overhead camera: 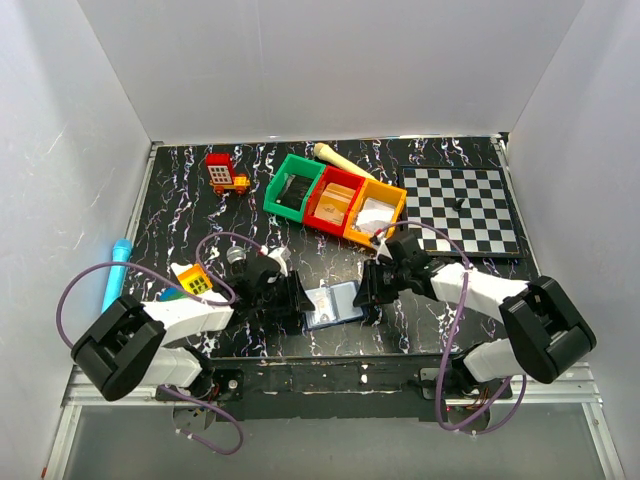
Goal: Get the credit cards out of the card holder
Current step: Remove the credit card from the card holder.
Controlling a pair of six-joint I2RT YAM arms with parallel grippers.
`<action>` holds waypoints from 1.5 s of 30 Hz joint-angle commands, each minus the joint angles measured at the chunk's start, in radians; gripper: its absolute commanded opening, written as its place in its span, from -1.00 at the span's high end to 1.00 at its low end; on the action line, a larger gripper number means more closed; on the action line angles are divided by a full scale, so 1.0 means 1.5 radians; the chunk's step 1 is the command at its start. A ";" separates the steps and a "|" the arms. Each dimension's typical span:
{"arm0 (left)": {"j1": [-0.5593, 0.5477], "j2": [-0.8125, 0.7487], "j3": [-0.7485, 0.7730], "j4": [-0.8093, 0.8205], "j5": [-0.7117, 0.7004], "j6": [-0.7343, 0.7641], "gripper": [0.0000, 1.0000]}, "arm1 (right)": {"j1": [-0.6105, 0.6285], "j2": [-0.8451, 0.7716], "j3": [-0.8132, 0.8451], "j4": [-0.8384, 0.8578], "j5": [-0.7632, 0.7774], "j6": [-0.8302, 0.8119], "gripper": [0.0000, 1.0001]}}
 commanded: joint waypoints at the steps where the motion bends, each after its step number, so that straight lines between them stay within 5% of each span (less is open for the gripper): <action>1: -0.003 0.030 0.038 -0.003 -0.018 0.028 0.24 | 0.005 -0.018 -0.030 0.007 0.008 -0.007 0.24; 11: -0.002 0.093 0.083 -0.010 -0.017 0.049 0.26 | 0.006 -0.046 -0.050 -0.007 0.017 -0.007 0.24; 21: -0.001 -0.059 0.083 -0.121 -0.112 0.054 0.14 | 0.010 -0.162 0.036 -0.113 0.092 -0.042 0.09; 27: -0.001 -0.116 0.013 0.023 -0.108 -0.005 0.12 | 0.038 -0.160 0.035 -0.009 0.075 0.000 -0.07; 34: 0.003 -0.034 0.008 0.114 0.035 -0.030 1.00 | 0.040 -0.055 0.043 0.103 -0.056 0.076 -0.15; 45: 0.003 0.036 -0.018 0.137 0.018 -0.057 1.00 | 0.040 0.037 0.005 0.228 -0.065 0.140 -0.01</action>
